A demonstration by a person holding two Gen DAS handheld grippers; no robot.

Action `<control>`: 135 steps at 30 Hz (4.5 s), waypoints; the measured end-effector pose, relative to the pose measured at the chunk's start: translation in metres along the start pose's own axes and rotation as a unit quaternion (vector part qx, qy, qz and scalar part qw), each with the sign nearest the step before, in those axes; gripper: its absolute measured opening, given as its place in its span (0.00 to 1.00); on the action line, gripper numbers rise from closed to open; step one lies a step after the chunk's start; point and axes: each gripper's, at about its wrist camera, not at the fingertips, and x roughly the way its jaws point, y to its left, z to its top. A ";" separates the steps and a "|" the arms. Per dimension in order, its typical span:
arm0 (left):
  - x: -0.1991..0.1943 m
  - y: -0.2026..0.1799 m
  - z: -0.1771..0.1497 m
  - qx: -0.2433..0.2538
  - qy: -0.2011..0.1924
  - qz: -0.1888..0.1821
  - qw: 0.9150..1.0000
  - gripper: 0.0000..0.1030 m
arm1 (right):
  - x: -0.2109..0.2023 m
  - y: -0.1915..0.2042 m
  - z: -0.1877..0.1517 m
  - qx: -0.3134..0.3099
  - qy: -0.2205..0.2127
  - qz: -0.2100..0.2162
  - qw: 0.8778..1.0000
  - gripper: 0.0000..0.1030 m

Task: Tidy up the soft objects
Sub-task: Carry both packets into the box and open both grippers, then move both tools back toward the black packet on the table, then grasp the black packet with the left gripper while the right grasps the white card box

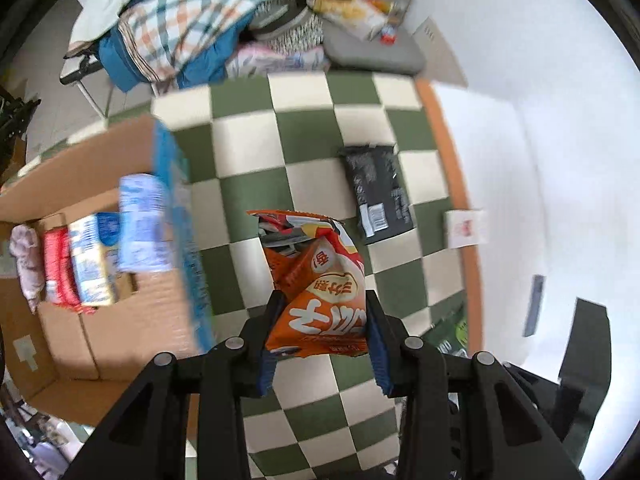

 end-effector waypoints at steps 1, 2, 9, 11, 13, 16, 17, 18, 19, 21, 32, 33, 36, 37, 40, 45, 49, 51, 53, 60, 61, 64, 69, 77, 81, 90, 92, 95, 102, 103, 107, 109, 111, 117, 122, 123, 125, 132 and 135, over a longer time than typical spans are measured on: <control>-0.015 0.008 -0.004 -0.002 -0.011 -0.004 1.000 0.34 | -0.012 0.008 -0.001 -0.004 -0.009 0.006 1.000 0.37; -0.031 0.020 -0.011 -0.006 -0.025 -0.008 1.000 0.34 | -0.021 0.021 0.002 -0.009 -0.017 0.010 1.000 0.37; -0.109 0.102 -0.052 -0.046 -0.078 0.005 0.996 0.34 | -0.053 0.121 -0.002 -0.057 -0.053 0.054 0.995 0.37; -0.119 0.132 -0.065 -0.062 -0.083 0.019 0.994 0.34 | -0.052 0.158 -0.001 -0.075 -0.060 0.065 0.993 0.37; -0.124 0.159 -0.076 -0.081 -0.086 0.037 0.992 0.34 | -0.048 0.187 0.000 -0.082 -0.058 0.086 0.991 0.37; -0.123 0.210 -0.092 -0.119 -0.079 0.057 0.988 0.34 | -0.032 0.230 0.005 -0.089 -0.045 0.113 0.989 0.37; -0.120 0.222 -0.095 -0.128 -0.075 0.061 0.987 0.34 | -0.024 0.248 0.007 -0.092 -0.038 0.122 0.988 0.37; -0.117 0.236 -0.099 -0.138 -0.069 0.065 0.986 0.34 | -0.016 0.262 0.009 -0.093 -0.033 0.127 0.987 0.37; -0.113 0.246 -0.101 -0.145 -0.064 0.067 0.985 0.34 | -0.007 0.278 0.011 -0.095 -0.026 0.128 0.987 0.37; -0.104 0.267 -0.105 -0.159 -0.051 0.072 0.983 0.34 | 0.008 0.305 0.013 -0.103 -0.017 0.124 0.987 0.37; -0.058 0.334 -0.106 -0.209 0.011 0.046 0.977 0.34 | 0.082 0.379 0.024 -0.124 0.018 0.090 0.988 0.37; -0.055 0.336 -0.105 -0.210 0.014 0.044 0.977 0.34 | 0.087 0.381 0.026 -0.123 0.020 0.088 0.988 0.37; -0.050 0.340 -0.104 -0.212 0.025 0.034 0.976 0.36 | 0.102 0.382 0.030 -0.120 0.026 0.083 0.989 0.37; -0.049 0.340 -0.104 -0.212 0.028 0.033 0.976 0.36 | 0.106 0.381 0.030 -0.117 0.028 0.085 0.989 0.37; -0.046 0.342 -0.103 -0.220 0.039 0.036 0.974 0.36 | 0.118 0.382 0.034 -0.113 0.038 0.086 0.989 0.38; -0.047 0.347 -0.105 -0.237 0.041 0.031 0.970 0.41 | 0.131 0.385 0.038 -0.106 0.049 0.086 0.989 0.48; -0.056 0.342 -0.106 -0.226 0.031 0.041 0.973 0.53 | 0.130 0.382 0.040 -0.109 0.045 0.083 0.990 0.66; -0.065 0.336 -0.107 -0.214 0.019 0.054 0.975 0.54 | 0.127 0.377 0.041 -0.108 0.042 0.079 0.990 0.67; -0.075 0.330 -0.109 -0.204 0.004 0.071 0.976 0.55 | 0.118 0.371 0.039 -0.108 0.037 0.070 0.991 0.68; -0.103 0.303 -0.122 -0.178 -0.055 0.110 0.976 0.67 | 0.086 0.345 0.026 -0.114 0.005 0.020 0.993 0.73; -0.106 0.300 -0.124 -0.175 -0.061 0.112 0.976 0.67 | 0.080 0.340 0.024 -0.111 0.001 0.016 0.994 0.73; -0.112 0.286 -0.129 -0.164 -0.078 0.121 0.976 0.67 | 0.063 0.322 0.015 -0.107 -0.015 0.007 0.994 0.74; -0.121 0.264 -0.140 -0.145 -0.109 0.165 0.969 0.98 | 0.028 0.300 0.002 -0.103 -0.065 -0.017 0.992 0.99; -0.143 0.233 -0.158 -0.122 -0.154 0.187 0.963 0.98 | -0.018 0.284 -0.021 -0.095 -0.129 -0.042 0.986 1.00; -0.155 0.217 -0.167 -0.115 -0.172 0.196 0.959 1.00 | -0.033 0.280 -0.036 -0.097 -0.141 -0.040 0.984 1.00; -0.173 0.190 -0.176 -0.107 -0.194 0.194 0.956 1.00 | -0.052 0.271 -0.061 -0.102 -0.148 -0.013 0.984 1.00; -0.175 0.182 -0.175 -0.104 -0.198 0.193 0.956 1.00 | -0.055 0.267 -0.062 -0.102 -0.149 -0.007 0.984 1.00; -0.176 0.168 -0.169 -0.096 -0.199 0.183 0.958 1.00 | -0.061 0.254 -0.060 -0.094 -0.151 0.004 0.984 1.00; -0.163 0.097 -0.128 -0.044 -0.190 0.135 0.971 1.00 | -0.084 0.186 -0.048 -0.044 -0.157 0.021 0.986 1.00; -0.159 0.088 -0.121 -0.038 -0.186 0.128 0.973 1.00 | -0.087 0.173 -0.045 -0.035 -0.158 0.018 0.987 1.00; -0.120 0.034 -0.077 -0.009 -0.149 0.107 0.983 1.00 | -0.097 0.100 -0.026 0.014 -0.160 -0.001 0.987 1.00; -0.093 0.011 -0.055 0.001 -0.123 0.098 0.988 1.00 | -0.094 0.052 -0.010 0.051 -0.153 -0.009 0.987 1.00; -0.061 -0.012 -0.029 0.009 -0.090 0.090 0.992 1.00 | -0.087 0.009 0.004 0.090 -0.141 -0.008 0.986 1.00; 0.039 -0.053 0.034 0.002 0.016 0.067 0.998 1.00 | -0.027 -0.140 0.043 0.283 -0.074 0.059 0.954 1.00; 0.112 -0.066 0.075 -0.012 0.087 0.058 0.994 0.99 | 0.033 -0.214 0.064 0.391 -0.025 0.078 0.917 1.00; 0.121 -0.069 0.080 -0.013 0.097 0.056 0.994 0.99 | 0.045 -0.224 0.067 0.406 -0.016 0.078 0.910 1.00; 0.142 -0.074 0.091 -0.013 0.116 0.058 0.991 0.99 | 0.066 -0.241 0.075 0.431 0.005 0.081 0.899 1.00; 0.196 -0.082 0.116 -0.025 0.170 0.068 0.983 0.99 | 0.110 -0.268 0.093 0.472 0.047 0.070 0.877 1.00; 0.211 -0.084 0.121 -0.026 0.180 0.078 0.980 0.99 | 0.121 -0.273 0.096 0.480 0.060 0.059 0.873 0.90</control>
